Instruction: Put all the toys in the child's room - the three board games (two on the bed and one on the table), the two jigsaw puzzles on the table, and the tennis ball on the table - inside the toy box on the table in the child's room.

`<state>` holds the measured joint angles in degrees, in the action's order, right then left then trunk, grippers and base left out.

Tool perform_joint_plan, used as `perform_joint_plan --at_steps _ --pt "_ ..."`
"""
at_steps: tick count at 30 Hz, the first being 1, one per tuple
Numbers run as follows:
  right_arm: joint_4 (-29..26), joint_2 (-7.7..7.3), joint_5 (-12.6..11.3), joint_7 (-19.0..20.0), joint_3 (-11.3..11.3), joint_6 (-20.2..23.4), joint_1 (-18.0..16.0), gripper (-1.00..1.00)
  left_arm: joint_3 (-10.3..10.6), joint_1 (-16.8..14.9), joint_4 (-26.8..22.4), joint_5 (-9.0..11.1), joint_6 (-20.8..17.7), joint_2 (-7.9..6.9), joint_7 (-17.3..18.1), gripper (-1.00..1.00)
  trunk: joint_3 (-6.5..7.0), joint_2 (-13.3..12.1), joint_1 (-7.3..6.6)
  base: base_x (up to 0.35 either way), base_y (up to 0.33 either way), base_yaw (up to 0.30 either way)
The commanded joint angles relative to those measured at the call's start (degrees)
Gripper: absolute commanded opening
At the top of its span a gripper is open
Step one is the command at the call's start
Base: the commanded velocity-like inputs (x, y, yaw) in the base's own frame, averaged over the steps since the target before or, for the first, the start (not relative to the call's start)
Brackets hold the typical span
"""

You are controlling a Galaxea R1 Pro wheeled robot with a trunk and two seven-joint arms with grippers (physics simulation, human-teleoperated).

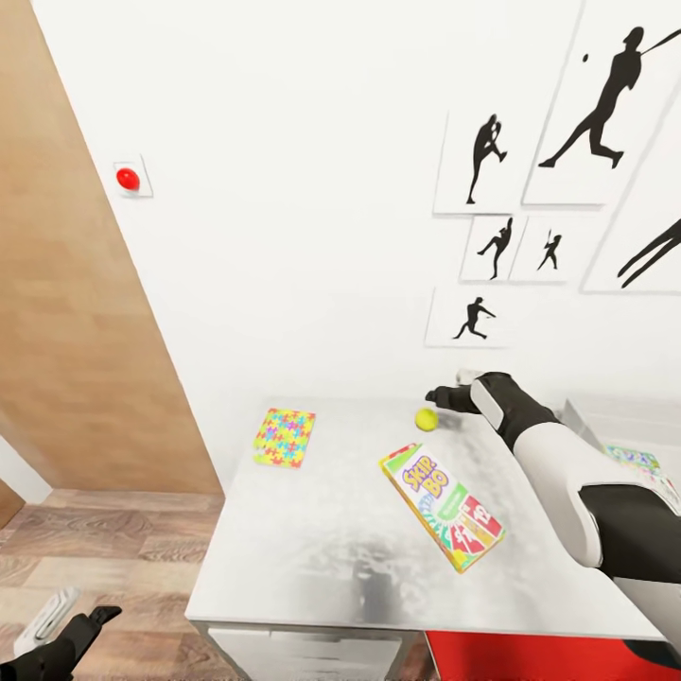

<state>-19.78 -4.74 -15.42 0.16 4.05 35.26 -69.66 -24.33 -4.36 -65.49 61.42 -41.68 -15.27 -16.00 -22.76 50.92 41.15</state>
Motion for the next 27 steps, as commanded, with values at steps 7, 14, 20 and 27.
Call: perform_joint_plan --at_steps 7,14,20,27 --pt "0.11 0.13 -0.19 0.02 0.43 0.15 -0.02 1.0 -0.05 -0.04 1.13 0.72 1.12 -0.02 0.32 1.0 -1.98 2.88 1.55 0.0 0.0 0.0" --pt "0.21 0.31 3.53 -0.07 0.39 -4.93 0.03 1.0 0.06 -0.04 1.09 1.05 1.51 0.09 0.51 1.0 -3.88 5.69 3.09 0.0 0.0 0.0" --pt "0.56 0.27 7.35 -0.01 0.25 -8.81 -0.02 1.0 0.07 -0.04 0.95 1.16 1.53 0.09 0.48 1.0 -5.51 8.09 4.4 0.0 0.0 0.0" --pt "0.41 0.33 7.78 0.08 0.04 -9.45 -0.02 1.0 0.07 -0.04 1.05 1.15 1.52 0.06 0.44 1.0 -7.35 10.9 5.94 0.0 0.0 0.004"
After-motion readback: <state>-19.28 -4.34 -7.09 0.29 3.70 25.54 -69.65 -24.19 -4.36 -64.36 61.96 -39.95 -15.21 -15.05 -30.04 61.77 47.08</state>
